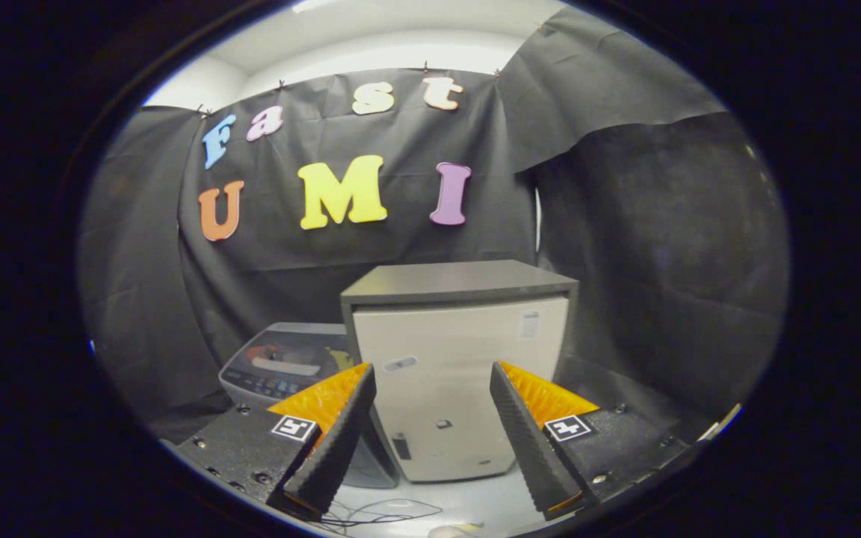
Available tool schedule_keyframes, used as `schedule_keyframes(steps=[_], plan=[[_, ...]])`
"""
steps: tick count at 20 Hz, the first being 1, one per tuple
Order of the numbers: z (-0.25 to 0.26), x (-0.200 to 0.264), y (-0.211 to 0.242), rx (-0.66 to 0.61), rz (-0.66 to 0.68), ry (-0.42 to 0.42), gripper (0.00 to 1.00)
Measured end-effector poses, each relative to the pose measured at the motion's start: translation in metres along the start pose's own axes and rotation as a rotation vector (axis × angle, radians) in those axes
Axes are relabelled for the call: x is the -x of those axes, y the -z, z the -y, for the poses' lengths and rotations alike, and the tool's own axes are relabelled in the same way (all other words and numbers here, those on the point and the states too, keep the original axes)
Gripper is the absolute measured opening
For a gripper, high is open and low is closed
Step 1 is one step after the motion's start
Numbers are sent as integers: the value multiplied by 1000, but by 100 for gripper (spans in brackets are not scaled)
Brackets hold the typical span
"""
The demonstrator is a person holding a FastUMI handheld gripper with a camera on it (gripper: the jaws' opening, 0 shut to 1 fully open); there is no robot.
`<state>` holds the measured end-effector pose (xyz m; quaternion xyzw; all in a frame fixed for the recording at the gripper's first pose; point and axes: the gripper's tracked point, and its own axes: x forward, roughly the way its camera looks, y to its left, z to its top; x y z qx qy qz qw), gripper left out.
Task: Put the clothes into the washing machine and then close the washing machine lid.
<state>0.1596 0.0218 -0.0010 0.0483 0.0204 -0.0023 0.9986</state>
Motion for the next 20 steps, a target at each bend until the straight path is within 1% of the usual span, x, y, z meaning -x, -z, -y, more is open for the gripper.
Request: schedule_keyframes(steps=[3, 5, 7, 14, 17, 20], plan=[[32, 32, 25, 15, -18, 18, 96], [45, 55, 39, 18, -23, 32, 96], [54, 67, 46, 24, -38, 25, 96], [76, 92, 62, 78, -56, -10, 96], [78, 97, 60, 63, -53, -21, 96], [76, 103, 58, 82, -47, -42, 96]])
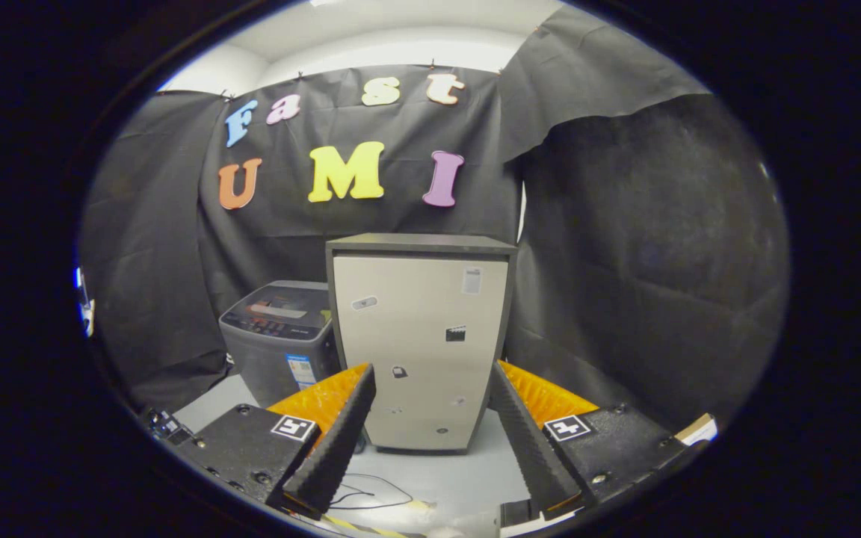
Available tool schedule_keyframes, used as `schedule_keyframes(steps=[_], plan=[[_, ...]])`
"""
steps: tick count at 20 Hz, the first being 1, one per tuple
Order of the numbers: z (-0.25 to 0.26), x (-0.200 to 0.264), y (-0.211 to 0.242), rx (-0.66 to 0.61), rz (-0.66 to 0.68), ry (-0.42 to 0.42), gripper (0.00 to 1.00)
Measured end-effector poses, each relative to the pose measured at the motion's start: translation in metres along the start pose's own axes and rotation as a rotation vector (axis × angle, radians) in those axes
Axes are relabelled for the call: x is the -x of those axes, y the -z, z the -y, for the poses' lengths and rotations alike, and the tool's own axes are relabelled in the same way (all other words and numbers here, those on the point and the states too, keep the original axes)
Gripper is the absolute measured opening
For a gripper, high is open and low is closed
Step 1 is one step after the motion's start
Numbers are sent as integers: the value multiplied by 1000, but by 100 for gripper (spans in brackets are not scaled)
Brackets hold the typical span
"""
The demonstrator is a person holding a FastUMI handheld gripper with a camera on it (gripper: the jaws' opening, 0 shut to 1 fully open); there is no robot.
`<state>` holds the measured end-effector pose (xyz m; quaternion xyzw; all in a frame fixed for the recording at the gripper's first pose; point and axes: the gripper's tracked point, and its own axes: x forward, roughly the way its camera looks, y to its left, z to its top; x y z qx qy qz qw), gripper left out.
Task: Put the clothes into the washing machine and then close the washing machine lid.
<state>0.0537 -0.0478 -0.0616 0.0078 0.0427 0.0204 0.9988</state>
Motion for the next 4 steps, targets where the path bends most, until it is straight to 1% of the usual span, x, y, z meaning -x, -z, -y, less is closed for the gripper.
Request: schedule_keyframes(steps=[4], plan=[[-2, 12, 0, -9, 0, -21, 96]])
